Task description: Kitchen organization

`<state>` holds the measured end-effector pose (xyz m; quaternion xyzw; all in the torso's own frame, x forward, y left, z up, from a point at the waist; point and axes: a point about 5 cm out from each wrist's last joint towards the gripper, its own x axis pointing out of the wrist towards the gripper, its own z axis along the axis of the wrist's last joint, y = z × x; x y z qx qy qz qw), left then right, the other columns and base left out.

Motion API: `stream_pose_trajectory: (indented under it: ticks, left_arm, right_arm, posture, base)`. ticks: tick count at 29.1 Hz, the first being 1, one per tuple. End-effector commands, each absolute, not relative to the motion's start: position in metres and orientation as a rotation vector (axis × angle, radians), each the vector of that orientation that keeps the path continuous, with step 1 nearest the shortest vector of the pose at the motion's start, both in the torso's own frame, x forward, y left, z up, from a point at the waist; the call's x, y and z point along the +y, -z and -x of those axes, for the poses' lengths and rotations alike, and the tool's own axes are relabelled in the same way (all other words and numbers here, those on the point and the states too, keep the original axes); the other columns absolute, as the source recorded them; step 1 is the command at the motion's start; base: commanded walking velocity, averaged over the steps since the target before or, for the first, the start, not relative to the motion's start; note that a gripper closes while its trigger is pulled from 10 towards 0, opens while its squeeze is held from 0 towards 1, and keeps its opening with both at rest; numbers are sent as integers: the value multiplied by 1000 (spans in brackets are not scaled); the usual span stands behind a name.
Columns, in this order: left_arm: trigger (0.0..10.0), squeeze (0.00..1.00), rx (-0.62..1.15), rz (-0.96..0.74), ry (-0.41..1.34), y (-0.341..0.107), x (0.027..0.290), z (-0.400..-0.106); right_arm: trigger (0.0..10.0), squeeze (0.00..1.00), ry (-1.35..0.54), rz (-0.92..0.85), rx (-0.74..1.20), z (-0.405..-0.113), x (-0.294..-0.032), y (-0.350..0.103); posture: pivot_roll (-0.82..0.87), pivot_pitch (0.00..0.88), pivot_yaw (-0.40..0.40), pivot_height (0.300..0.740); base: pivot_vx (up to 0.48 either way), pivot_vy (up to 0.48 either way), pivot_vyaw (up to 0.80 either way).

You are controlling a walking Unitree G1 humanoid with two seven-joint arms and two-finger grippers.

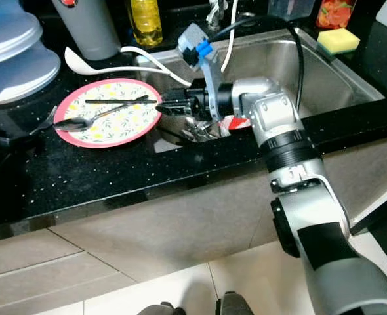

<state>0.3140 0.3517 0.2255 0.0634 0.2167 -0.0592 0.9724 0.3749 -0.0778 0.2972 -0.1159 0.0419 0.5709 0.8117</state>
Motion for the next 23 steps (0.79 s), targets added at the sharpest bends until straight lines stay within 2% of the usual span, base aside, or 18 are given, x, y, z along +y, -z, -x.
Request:
stream_pose_trajectory:
  ticks: [1, 11, 23]
  left_arm:
    - [0, 0, 531, -143, 95, -214, 361, -308]
    - [0, 0, 527, 53, 71, -197, 363, -307]
    - [0, 0, 519, 136, 35, -191, 368, -301]
  right_arm:
    - [10000, 0, -1225, 251, 87, -373, -77, -297]
    - [10000, 0, -1206, 268, 94, -374, -83, -301]
    - [10000, 0, -1203, 277, 93, -375, -83, -304]
  posture:
    - [1, 177, 66, 740]
    - [-25, 185, 47, 740]
    - [-18, 181, 33, 740]
  base:
    - [0, 0, 0]
    - [0, 0, 0]
    - [0, 0, 0]
